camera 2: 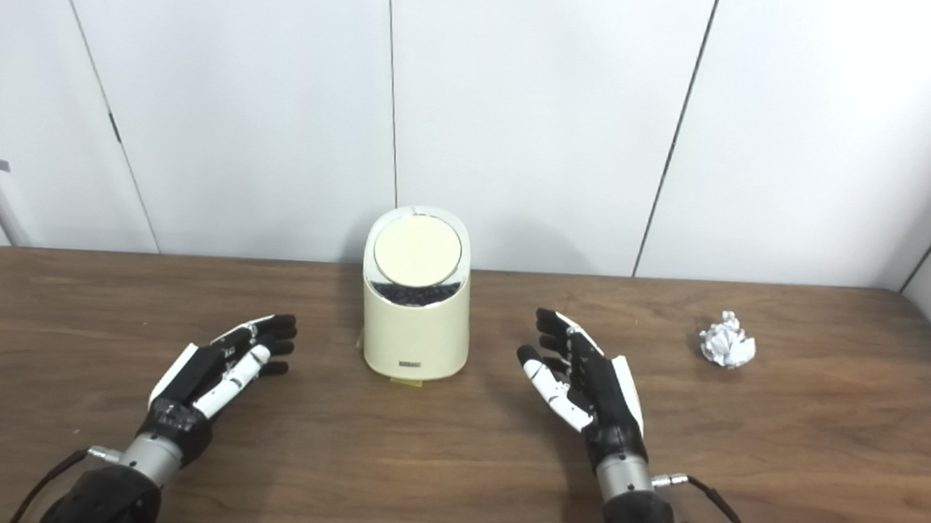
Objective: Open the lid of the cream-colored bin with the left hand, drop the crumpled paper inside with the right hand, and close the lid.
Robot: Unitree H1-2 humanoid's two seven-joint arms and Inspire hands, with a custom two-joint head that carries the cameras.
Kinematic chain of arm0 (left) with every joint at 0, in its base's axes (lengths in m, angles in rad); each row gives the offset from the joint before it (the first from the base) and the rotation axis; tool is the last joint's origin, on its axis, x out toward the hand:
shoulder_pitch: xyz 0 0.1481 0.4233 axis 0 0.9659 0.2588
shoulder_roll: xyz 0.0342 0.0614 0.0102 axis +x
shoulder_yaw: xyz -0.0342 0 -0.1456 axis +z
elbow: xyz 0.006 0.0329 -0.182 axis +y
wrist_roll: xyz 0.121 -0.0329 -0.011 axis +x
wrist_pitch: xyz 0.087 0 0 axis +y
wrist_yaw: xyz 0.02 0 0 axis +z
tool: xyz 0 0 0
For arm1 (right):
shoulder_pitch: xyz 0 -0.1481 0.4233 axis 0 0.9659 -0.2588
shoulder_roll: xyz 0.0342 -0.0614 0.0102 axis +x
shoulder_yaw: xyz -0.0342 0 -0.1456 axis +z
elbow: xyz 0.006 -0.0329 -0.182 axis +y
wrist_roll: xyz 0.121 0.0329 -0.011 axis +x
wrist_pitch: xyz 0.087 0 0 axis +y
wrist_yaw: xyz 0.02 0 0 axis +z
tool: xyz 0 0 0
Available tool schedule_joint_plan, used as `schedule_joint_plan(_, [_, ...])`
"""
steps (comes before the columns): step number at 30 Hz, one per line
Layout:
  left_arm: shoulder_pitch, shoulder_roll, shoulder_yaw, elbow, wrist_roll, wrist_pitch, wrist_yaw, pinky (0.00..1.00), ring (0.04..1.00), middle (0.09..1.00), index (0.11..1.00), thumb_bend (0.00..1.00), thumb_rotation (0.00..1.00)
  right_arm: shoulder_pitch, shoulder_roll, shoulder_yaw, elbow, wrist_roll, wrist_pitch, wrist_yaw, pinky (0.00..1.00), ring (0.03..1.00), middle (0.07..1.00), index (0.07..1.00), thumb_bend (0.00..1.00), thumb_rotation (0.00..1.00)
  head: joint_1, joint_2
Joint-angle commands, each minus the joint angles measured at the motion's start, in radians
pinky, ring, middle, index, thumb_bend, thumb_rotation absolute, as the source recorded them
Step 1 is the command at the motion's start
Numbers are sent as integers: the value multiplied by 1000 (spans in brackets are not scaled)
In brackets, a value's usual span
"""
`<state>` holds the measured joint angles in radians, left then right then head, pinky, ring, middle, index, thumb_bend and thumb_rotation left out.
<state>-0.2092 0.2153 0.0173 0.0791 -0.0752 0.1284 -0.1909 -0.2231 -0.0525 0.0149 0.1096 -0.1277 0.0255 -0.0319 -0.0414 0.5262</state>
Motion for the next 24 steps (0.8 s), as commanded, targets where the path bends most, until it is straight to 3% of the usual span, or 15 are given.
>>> schedule_joint_plan(1, [-21,11,-11,-8,11,0,-8,795,856,859,858,257,548,-37,-3,-3,-28,4,-26,-3,772,840,844,813,230,493,-1,1])
schedule_joint_plan(4, [-31,23,-21,-46,40,0,-2,816,884,890,897,360,605,-40,-7,1,-20,-6,-38,-6,767,839,843,814,228,486,1,0])
schedule_joint_plan(7, [-44,21,-17,-91,74,22,29,870,916,916,908,594,593,-41,-12,4,-9,-11,-60,-5,760,835,842,816,220,492,-1,-2])
schedule_joint_plan(10, [-64,24,-19,-120,114,37,50,853,914,921,904,734,585,-42,-11,4,-12,-12,-54,-4,760,835,841,814,218,496,-1,-2])
schedule_joint_plan(15, [-143,-11,3,-161,114,99,86,901,938,934,925,814,658,-40,-5,3,-18,-13,-39,-6,757,834,841,815,222,499,-7,-1])
schedule_joint_plan(18, [-216,-12,-2,-144,134,99,92,940,953,945,940,770,722,-40,-3,3,-23,-16,-28,-8,762,835,842,813,226,482,-9,-2])
schedule_joint_plan(24, [-363,-26,-42,-156,211,170,107,939,963,949,935,856,724,-40,0,-1,-27,-7,-16,-4,768,838,842,816,224,487,-9,0])
